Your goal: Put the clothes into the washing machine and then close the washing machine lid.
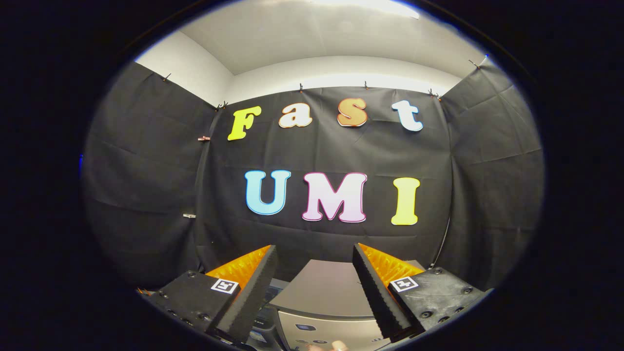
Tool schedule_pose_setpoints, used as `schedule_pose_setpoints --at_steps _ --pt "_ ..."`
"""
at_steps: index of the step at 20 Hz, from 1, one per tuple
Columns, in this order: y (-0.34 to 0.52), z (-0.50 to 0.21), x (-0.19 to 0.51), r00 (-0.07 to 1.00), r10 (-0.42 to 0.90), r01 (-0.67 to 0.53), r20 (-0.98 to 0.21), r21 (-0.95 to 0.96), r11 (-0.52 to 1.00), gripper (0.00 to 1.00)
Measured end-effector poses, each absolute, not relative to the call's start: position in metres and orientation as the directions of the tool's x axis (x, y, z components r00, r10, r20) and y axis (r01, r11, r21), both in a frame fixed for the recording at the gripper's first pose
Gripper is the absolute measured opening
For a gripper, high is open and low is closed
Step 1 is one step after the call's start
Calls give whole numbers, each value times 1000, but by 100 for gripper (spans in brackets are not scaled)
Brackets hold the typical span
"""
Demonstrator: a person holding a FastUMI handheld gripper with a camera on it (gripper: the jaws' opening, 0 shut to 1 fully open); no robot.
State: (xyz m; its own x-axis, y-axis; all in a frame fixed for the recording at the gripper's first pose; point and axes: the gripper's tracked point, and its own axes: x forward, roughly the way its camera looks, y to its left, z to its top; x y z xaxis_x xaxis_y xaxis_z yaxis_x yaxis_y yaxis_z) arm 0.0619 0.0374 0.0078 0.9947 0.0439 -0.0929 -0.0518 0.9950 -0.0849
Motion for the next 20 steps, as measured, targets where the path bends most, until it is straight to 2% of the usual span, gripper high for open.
schedule_pose_setpoints --at_steps 9,20 --pt "13 39 29 1000 23 -25 -20 -85 996 97" --pt "2 34 19 998 6 -12 -56 -105 994 97"
